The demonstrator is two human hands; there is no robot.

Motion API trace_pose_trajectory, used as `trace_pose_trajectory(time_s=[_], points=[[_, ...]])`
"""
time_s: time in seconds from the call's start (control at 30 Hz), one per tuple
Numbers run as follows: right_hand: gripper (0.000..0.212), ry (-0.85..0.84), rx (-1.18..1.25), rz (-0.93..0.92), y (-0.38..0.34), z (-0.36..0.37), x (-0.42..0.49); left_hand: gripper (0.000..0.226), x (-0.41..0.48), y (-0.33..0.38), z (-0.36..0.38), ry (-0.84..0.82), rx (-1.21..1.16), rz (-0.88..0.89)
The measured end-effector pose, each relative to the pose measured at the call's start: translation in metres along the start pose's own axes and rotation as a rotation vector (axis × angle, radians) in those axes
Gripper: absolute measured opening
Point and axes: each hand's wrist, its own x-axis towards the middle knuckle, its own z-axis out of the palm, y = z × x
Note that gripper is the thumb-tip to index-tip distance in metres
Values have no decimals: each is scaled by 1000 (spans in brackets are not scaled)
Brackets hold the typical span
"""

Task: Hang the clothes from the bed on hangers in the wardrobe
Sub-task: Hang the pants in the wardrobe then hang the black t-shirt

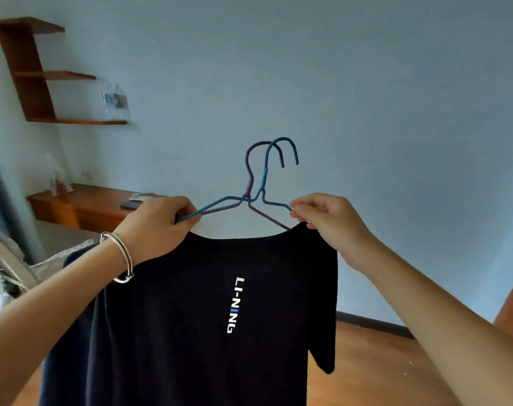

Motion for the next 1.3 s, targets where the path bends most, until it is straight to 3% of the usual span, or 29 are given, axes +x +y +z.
trace_pose_trajectory(time_s=[0.1,0.23,0.37,0.43,0.6,0.93,1.03,1.17,1.23,1.3], points=[[27,26,-120,18,42,6,54,10,34,-21,16,40,-21,-62],[55,-173,-279,-97,76,29,138,15,78,-52,36,61,-72,-150],[41,-473,-341,-207,86,68,221,4,112,-83,47,104,-165,-300],[35,-532,-336,-269,88,85,260,8,123,-97,47,121,-222,-366],[46,-608,-246,-478,86,150,325,18,122,-129,40,150,-252,-514],[30,-1152,-17,-752,39,360,323,30,8,-222,6,313,-86,-929],[33,-1228,-1,-780,21,425,315,29,-17,-249,-11,356,42,-972],[32,-1309,65,-819,-16,505,299,5,-50,-282,-39,331,308,-1110],[30,-1370,82,-864,-38,540,288,11,-67,-295,-53,308,395,-1170],[34,-1423,114,-907,-63,570,276,10,-84,-301,-67,391,383,-1214]])
